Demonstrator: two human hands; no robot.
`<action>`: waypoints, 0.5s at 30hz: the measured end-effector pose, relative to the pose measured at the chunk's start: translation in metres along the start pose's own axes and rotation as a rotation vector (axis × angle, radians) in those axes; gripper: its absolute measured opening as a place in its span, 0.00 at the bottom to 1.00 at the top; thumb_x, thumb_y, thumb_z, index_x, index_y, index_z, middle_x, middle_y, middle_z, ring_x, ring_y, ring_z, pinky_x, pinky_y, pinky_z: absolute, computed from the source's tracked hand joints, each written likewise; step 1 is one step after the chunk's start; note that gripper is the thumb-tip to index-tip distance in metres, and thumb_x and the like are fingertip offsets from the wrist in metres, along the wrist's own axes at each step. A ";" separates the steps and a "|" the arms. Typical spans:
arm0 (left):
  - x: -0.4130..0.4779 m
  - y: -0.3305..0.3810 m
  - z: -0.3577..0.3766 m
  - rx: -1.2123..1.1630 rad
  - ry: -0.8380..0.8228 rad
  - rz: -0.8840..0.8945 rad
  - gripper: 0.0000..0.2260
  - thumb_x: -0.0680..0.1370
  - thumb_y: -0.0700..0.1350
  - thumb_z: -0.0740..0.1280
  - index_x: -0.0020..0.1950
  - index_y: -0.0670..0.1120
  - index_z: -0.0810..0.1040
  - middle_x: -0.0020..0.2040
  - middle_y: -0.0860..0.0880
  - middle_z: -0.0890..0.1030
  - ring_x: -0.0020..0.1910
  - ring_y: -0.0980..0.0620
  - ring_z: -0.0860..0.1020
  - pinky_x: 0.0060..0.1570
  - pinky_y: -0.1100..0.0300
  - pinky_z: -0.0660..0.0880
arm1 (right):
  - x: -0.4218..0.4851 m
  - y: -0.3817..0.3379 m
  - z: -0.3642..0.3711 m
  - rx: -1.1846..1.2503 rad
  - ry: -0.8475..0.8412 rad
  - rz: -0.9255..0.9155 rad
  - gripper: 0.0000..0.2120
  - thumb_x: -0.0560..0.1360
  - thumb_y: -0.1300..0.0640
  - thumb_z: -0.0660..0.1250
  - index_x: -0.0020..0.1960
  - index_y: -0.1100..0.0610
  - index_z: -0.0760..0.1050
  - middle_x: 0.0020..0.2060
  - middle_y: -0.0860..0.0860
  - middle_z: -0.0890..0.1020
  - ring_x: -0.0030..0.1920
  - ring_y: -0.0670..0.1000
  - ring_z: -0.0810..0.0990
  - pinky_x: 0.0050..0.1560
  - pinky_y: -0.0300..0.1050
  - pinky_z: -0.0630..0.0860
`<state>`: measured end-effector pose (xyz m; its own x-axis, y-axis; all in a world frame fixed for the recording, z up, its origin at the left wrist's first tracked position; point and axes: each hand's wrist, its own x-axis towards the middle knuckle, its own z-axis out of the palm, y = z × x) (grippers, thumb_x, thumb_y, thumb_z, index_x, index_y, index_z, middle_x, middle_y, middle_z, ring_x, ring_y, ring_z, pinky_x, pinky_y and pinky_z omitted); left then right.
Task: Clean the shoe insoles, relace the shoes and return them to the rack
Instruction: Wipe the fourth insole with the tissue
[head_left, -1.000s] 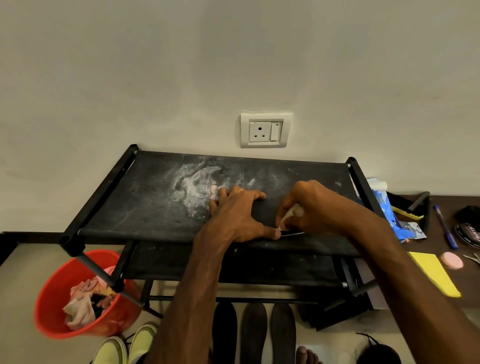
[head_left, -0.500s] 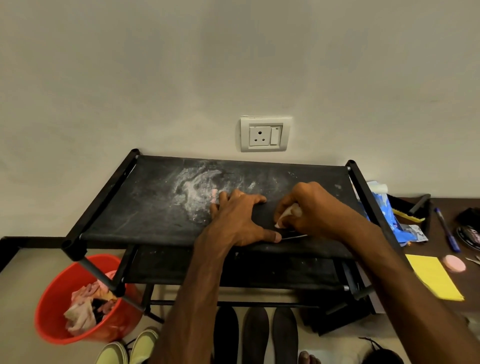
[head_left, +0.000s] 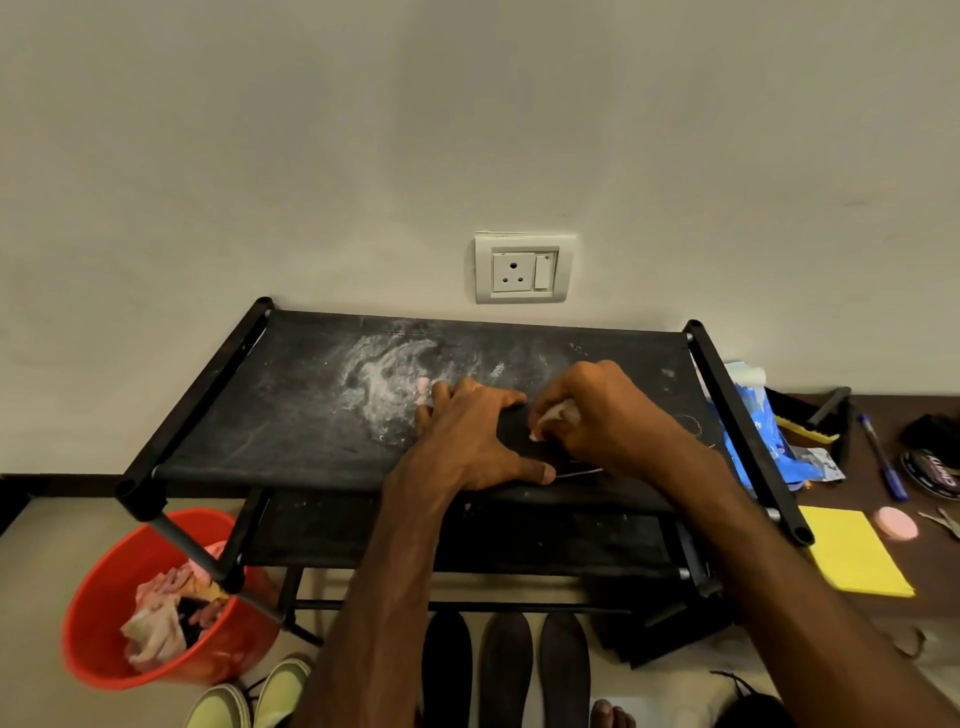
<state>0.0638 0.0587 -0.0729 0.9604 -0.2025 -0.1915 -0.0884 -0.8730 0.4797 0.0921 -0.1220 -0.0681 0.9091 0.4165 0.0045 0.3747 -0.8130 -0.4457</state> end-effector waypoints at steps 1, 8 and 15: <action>0.001 0.000 0.001 -0.006 0.006 0.004 0.33 0.64 0.68 0.78 0.67 0.65 0.75 0.67 0.48 0.72 0.70 0.42 0.61 0.67 0.42 0.61 | 0.004 0.000 0.005 0.003 0.031 -0.015 0.09 0.71 0.61 0.76 0.45 0.47 0.87 0.42 0.49 0.86 0.42 0.49 0.84 0.45 0.52 0.84; 0.004 -0.007 0.002 -0.010 0.011 -0.009 0.40 0.60 0.70 0.78 0.71 0.66 0.72 0.69 0.51 0.72 0.71 0.44 0.62 0.67 0.45 0.61 | -0.003 -0.006 -0.014 -0.018 -0.208 -0.029 0.11 0.71 0.63 0.75 0.46 0.47 0.88 0.43 0.48 0.87 0.44 0.46 0.85 0.47 0.44 0.84; 0.004 -0.006 0.001 -0.004 0.005 -0.011 0.39 0.61 0.71 0.77 0.70 0.67 0.72 0.68 0.51 0.73 0.70 0.43 0.63 0.66 0.43 0.62 | 0.005 0.002 0.006 0.029 0.073 0.020 0.08 0.72 0.60 0.77 0.45 0.47 0.87 0.42 0.49 0.87 0.42 0.48 0.84 0.46 0.51 0.84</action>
<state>0.0678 0.0633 -0.0773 0.9625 -0.1912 -0.1925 -0.0772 -0.8732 0.4812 0.0966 -0.1192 -0.0745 0.9276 0.3687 0.0600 0.3518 -0.8082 -0.4723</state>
